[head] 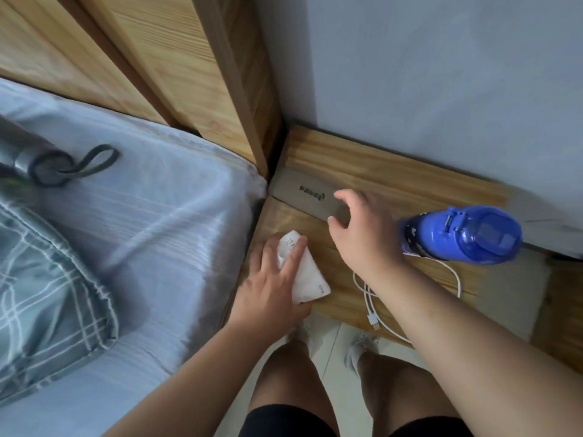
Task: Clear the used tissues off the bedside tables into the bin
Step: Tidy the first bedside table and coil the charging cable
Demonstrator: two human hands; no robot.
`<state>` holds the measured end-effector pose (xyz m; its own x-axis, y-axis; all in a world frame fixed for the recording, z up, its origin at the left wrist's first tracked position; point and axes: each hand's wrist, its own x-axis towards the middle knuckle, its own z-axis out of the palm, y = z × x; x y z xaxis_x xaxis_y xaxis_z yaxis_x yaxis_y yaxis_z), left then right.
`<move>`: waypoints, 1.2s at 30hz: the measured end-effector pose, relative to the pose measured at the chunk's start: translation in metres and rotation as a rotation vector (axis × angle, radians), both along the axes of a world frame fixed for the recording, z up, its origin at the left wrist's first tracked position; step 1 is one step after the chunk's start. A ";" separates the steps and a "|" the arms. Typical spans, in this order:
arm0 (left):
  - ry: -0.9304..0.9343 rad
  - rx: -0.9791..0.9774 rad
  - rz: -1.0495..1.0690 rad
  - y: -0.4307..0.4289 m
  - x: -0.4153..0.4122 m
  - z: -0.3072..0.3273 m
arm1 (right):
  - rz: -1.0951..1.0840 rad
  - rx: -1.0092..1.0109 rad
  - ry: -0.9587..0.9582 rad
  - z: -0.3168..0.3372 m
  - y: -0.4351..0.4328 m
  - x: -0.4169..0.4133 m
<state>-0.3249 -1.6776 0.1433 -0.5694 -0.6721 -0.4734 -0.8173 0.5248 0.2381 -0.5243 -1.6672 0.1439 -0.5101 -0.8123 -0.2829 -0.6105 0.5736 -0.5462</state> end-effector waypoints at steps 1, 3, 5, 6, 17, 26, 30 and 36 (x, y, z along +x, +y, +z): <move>0.009 -0.012 -0.013 -0.006 0.003 0.002 | 0.055 0.031 0.031 -0.003 -0.005 0.000; 0.026 -0.037 -0.032 -0.017 0.004 0.005 | 0.159 0.123 0.078 -0.010 -0.016 -0.001; 0.026 -0.056 -0.048 -0.026 0.002 0.007 | 0.215 0.186 0.127 -0.017 -0.023 -0.001; 0.031 -0.064 -0.056 -0.030 0.001 0.007 | 0.218 0.197 0.145 -0.020 -0.025 -0.001; 0.055 -0.067 -0.124 -0.080 -0.030 0.012 | -0.378 0.164 -0.202 -0.010 -0.013 -0.013; -0.024 -0.197 -0.394 -0.145 -0.110 0.024 | -0.693 -0.008 -0.413 -0.012 -0.025 -0.016; -0.124 -0.228 -0.506 -0.168 -0.127 0.022 | -0.721 0.014 -0.379 -0.019 -0.032 -0.013; -0.273 -0.218 -0.482 -0.175 -0.134 0.018 | -0.705 0.055 -0.301 -0.023 -0.040 -0.007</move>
<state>-0.4589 -1.8524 0.1614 -0.7114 -0.4662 -0.5259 -0.4914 0.8649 -0.1019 -0.5309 -1.7070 0.1206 -0.7967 -0.3038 -0.5225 0.0805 0.8034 -0.5899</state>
